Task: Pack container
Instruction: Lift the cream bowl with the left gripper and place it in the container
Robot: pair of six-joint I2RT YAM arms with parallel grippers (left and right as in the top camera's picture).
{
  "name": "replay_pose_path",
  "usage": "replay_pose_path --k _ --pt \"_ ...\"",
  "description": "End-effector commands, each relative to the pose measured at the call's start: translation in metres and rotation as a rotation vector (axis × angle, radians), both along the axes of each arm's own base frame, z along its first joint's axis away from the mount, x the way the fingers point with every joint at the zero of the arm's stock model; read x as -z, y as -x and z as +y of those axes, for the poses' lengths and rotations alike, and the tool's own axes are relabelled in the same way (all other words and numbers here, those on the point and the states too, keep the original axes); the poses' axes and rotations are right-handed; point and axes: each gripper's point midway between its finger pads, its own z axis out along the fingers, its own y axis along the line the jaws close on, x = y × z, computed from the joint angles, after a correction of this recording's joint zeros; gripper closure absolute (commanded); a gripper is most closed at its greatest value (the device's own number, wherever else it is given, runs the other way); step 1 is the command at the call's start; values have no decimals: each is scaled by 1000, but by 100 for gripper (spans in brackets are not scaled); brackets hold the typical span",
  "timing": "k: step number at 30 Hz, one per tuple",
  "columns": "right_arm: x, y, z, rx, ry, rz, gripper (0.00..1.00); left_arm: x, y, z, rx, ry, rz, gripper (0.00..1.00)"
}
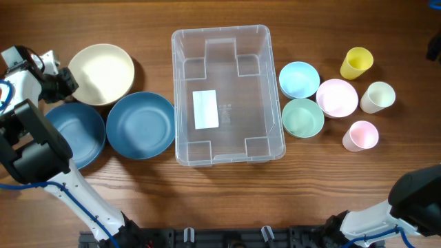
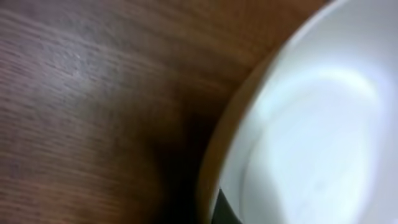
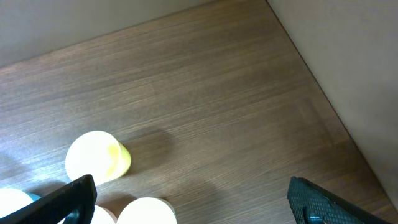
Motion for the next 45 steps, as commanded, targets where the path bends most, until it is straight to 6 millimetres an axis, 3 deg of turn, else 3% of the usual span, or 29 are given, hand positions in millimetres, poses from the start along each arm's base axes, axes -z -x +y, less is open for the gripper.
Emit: replay_pose_path --k 1,6,10,14,16,20,24,26,32,37,45 --pt "11 -1 -3 -1 3 29 0 -22 -16 9 -101 7 -58 96" --pt "11 -1 -3 -1 3 29 0 -98 -46 22 -188 -13 -223 96" --pt "11 -1 -3 -1 3 29 0 -157 -64 -6 -109 7 -348 96" --pt "11 -1 -3 -1 3 29 0 -216 -71 -79 60 88 -458 96" --pt "11 -1 -3 -1 3 29 0 -233 -70 -111 122 106 -478 96" --pt "11 -1 -3 -1 3 29 0 -263 -65 -200 264 86 -493 96" --pt "11 -1 -3 -1 3 29 0 -254 -54 -263 332 5 -424 96" --pt "11 -1 -3 -1 3 29 0 -235 -47 -296 373 -44 -357 96" --pt "11 -1 -3 -1 3 29 0 -180 -34 -360 477 -114 -219 96" --pt "11 -1 -3 -1 3 29 0 -135 -30 -385 463 -75 -113 96" --pt "11 -1 -3 -1 3 29 0 -81 -32 -391 465 -72 -17 96"
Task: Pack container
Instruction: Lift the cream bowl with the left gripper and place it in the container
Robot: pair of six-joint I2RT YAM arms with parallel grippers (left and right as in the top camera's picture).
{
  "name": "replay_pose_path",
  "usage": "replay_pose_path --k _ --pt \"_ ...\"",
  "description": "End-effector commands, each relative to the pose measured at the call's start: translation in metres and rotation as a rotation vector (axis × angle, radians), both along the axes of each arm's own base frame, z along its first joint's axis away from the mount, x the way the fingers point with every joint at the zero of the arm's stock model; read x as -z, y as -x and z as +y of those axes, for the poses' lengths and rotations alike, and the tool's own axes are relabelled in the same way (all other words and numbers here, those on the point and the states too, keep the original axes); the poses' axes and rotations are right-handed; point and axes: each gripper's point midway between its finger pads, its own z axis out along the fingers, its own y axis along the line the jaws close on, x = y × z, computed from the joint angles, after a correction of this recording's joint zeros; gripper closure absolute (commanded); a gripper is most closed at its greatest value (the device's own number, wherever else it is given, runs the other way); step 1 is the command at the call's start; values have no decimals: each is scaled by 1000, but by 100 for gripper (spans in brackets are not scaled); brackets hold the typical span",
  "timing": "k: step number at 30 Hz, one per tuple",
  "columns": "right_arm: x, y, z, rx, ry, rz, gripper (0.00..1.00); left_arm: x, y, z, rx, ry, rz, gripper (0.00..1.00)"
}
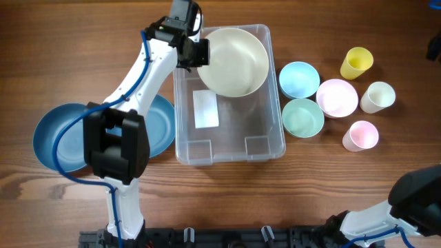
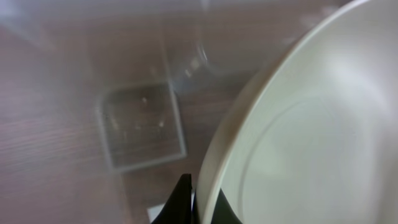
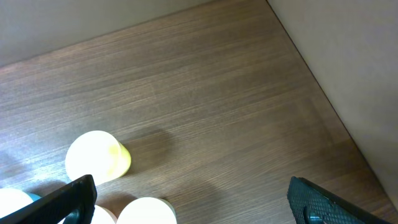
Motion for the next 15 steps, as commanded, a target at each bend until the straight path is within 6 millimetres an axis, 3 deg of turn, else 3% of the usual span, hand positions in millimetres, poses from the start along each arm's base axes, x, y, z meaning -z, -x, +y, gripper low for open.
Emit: replay_pose_path --k 1,5,11,13,15 --pt "11 -1 -3 -1 3 28 0 15 -6 1 -36 -9 18 96" --pt "11 -1 -3 -1 3 28 0 32 -3 0 -32 -21 52 96" --pt "11 -1 -3 -1 3 28 0 33 -6 -1 -33 -18 44 94" --pt "11 -1 -3 -1 3 28 0 32 -7 -1 -33 -15 39 77" --pt "11 -1 -3 -1 3 28 0 28 -5 -6 -21 10 41 70"
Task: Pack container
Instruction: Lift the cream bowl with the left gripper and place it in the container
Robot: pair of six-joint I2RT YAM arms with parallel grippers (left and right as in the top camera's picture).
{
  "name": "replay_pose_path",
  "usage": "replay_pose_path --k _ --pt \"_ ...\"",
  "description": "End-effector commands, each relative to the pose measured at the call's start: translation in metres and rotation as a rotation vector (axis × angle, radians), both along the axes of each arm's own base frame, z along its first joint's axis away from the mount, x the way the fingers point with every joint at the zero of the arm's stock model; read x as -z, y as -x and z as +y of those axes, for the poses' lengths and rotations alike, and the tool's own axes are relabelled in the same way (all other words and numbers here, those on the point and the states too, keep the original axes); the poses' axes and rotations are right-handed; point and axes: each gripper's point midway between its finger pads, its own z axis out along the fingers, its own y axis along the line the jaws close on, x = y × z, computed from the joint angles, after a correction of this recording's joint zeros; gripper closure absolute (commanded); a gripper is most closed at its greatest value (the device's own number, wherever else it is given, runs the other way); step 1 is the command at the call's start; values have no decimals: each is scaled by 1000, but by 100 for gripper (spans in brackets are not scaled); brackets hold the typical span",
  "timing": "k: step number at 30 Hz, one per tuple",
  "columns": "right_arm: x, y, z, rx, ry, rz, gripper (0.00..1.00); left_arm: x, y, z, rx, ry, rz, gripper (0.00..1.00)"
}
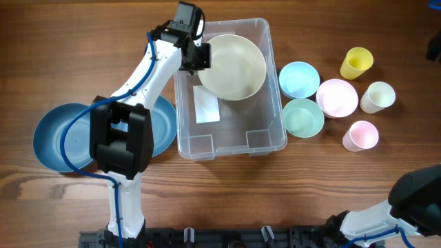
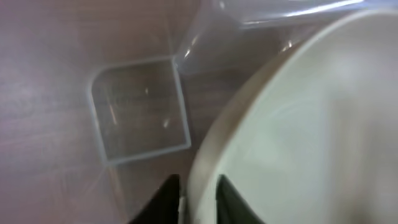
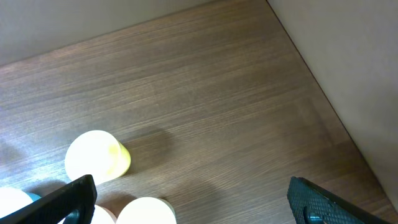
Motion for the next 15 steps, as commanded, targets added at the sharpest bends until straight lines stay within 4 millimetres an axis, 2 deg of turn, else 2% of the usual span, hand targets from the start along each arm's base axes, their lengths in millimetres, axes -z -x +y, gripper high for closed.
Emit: replay_pose_path --k 1,4,8,10,13,15 --pt "11 -1 -3 2 1 28 0 2 -1 -8 5 46 14 67" --pt "11 -1 -3 2 1 28 0 -25 -4 -14 18 87 -33 61" --pt "11 -1 -3 2 1 28 0 -80 -12 -5 1 119 -143 59" --pt "11 -1 -3 2 1 28 0 -117 -13 14 -54 145 -201 48" --pt "11 -1 -3 2 1 28 0 -157 -3 58 -157 151 -240 48" --pt "11 -1 -3 2 1 28 0 -174 9 89 -215 138 -241 47"
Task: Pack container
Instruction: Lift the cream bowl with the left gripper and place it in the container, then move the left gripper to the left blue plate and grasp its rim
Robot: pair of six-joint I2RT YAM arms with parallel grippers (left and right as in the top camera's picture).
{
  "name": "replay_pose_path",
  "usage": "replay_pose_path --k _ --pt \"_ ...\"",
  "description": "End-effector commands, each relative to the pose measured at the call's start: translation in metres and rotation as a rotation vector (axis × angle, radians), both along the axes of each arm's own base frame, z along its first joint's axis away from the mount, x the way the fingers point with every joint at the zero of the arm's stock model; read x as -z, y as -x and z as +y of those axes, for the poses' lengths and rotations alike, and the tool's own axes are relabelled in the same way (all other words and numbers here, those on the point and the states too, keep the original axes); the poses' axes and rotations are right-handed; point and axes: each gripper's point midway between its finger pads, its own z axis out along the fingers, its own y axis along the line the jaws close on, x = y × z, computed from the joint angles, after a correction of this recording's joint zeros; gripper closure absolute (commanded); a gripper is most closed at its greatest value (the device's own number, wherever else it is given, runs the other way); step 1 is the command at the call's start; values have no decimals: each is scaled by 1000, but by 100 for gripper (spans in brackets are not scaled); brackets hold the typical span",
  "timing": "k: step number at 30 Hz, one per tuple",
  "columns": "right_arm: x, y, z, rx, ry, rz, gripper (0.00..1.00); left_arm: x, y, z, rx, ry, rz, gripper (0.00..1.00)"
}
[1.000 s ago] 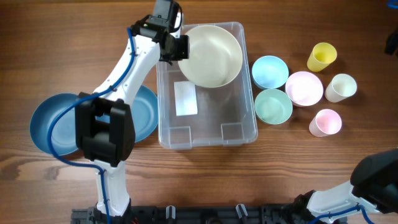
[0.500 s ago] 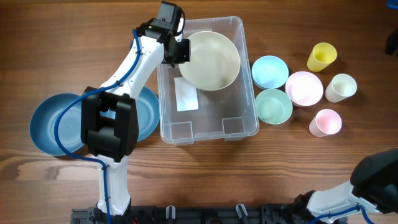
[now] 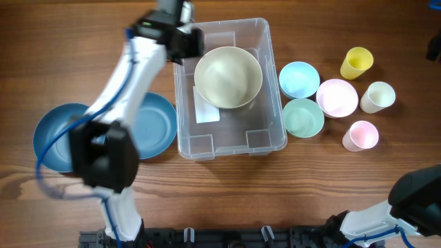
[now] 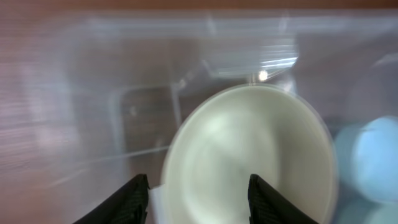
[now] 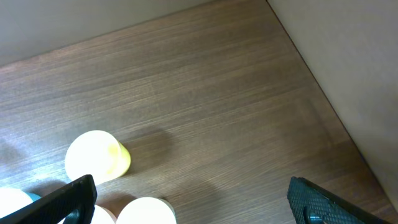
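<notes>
The clear plastic container (image 3: 207, 146) stands mid-table. A cream bowl (image 3: 228, 77) lies upright inside it, in the far half; in the left wrist view the cream bowl (image 4: 249, 155) sits below the fingers. My left gripper (image 3: 180, 38) is blurred over the container's far left corner, and the left gripper (image 4: 199, 202) is open with nothing between its fingers. My right gripper (image 5: 186, 205) is open and empty, off past the yellow cup (image 5: 96, 155).
Two blue bowls (image 3: 62, 138) (image 3: 148, 124) overlap left of the container. To its right are a light blue bowl (image 3: 299, 79), a green bowl (image 3: 303, 117), a pink bowl (image 3: 337, 97), a yellow cup (image 3: 356, 63), a white cup (image 3: 377, 96) and a pink cup (image 3: 361, 135).
My left gripper, then shut on the cream bowl's rim inside the container, is now open and drawn back to the far left corner. The bowl rests in the container. The right arm is unchanged.
The cream bowl stood on the table at the far left, my left gripper at its rim. Then the gripper held it over the container's far end, then lower inside. Now the bowl lies loose in the container and the gripper is open.
</notes>
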Motion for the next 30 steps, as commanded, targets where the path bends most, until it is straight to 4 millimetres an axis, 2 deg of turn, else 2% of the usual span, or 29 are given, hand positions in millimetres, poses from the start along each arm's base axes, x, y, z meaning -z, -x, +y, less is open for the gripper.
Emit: replay_pose_path --k 1,2,3,4,6,7,10,12,16,19,24,27,30 --pt "11 -1 -3 2 1 27 0 -92 16 76 -177 33 -120 47" --pt "11 -1 -3 2 0 27 0 -97 25 96 -218 22 -106 47" --pt "11 -1 -3 1 1 27 0 -99 39 126 -287 -3 -71 46" --pt "11 -1 -3 2 1 27 0 -98 47 141 -323 -17 -47 46" --pt "11 -1 -3 2 1 27 0 -85 71 178 -416 -41 58 40" --pt "11 -1 -3 2 0 27 0 -78 83 192 -455 -44 115 35" --pt "11 -1 -3 2 1 27 0 -51 108 227 -573 -35 251 33" --pt "11 -1 -3 2 1 27 0 -35 117 249 -656 -23 289 34" --pt "11 -1 -3 2 1 27 0 5 130 297 -931 71 328 35" --pt "11 -1 -3 2 0 27 0 35 145 319 -1088 140 359 40" --pt "11 -1 -3 2 1 27 0 74 175 341 -1208 173 417 41" --pt "11 -1 -3 2 1 27 0 83 195 348 -1258 185 470 42" --pt "11 -1 -3 2 1 27 0 85 214 353 -1302 198 519 41"
